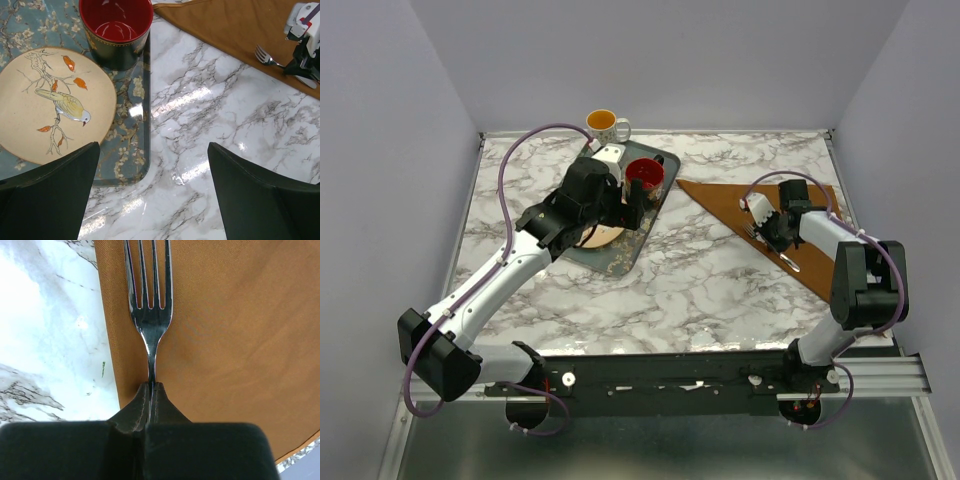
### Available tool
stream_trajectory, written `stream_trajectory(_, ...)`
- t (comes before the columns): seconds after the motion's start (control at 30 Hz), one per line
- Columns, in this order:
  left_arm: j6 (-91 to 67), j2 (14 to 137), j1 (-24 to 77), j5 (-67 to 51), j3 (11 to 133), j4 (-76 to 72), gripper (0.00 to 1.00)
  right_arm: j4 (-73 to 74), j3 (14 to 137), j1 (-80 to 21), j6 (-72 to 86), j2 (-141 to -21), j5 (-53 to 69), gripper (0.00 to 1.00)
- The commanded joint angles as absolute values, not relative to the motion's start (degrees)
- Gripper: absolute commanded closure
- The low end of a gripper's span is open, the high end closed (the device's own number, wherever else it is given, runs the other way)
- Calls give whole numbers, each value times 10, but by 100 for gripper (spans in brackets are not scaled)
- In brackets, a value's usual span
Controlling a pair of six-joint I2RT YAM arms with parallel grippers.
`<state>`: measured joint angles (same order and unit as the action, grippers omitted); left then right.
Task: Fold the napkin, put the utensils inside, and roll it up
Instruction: Place the utensil onto the napkin
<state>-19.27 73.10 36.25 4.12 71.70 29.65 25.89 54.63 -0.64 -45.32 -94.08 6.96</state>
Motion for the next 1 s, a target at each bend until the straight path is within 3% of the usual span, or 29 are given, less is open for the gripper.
stream_trajectory(0.0,-185,732,366,45,722,301,1,291,572,-3,-437,-953,69,99)
stream_trajectory(0.97,-183,730,373,45,720,301,1,267,541,-3,-455,-954,36,99)
